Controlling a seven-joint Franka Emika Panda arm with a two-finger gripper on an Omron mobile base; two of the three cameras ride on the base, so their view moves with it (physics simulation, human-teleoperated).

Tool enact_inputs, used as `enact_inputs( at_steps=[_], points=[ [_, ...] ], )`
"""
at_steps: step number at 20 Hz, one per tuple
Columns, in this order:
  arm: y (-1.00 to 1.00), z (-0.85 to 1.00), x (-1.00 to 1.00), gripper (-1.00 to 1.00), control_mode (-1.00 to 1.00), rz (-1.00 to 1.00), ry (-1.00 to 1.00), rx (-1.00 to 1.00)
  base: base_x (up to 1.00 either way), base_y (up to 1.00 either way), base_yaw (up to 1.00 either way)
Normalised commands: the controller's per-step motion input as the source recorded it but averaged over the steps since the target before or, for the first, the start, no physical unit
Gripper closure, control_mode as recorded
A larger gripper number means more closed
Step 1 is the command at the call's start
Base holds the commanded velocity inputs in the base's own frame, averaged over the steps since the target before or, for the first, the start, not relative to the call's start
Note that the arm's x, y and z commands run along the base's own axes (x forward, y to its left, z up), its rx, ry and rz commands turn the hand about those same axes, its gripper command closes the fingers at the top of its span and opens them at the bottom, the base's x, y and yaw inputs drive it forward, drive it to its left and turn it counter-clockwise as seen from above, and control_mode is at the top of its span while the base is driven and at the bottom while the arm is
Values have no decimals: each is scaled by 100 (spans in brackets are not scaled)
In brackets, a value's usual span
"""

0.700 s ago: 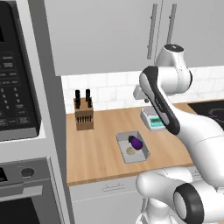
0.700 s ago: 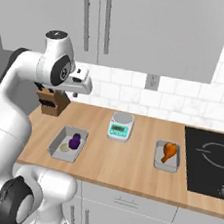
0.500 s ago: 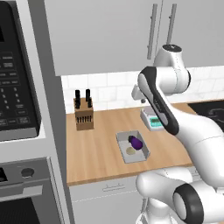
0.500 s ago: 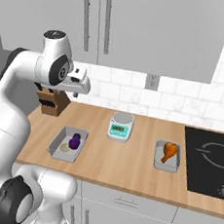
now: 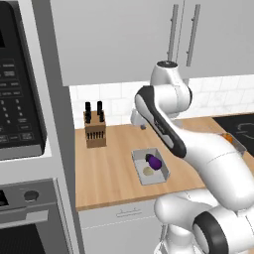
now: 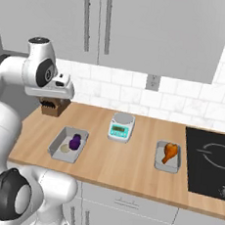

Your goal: Take the meat container that has the chicken drumstick and place it on the second highest rack of the freezer. Then take the vegetable container that has the garlic and eggplant and place it on the highest rack of the freezer.

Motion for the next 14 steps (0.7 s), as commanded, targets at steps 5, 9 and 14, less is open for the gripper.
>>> enact_inputs(
  at_steps=[5,9,14],
  points=[
    [32,-39,-14,-100,-100,12,22,-5,0,0,0],
    [23,-50,-17,-100,-100,20,5,-2,0,0,0],
    [6,-69,-4,-100,-100,35,8,-5,0,0,0]
  ],
)
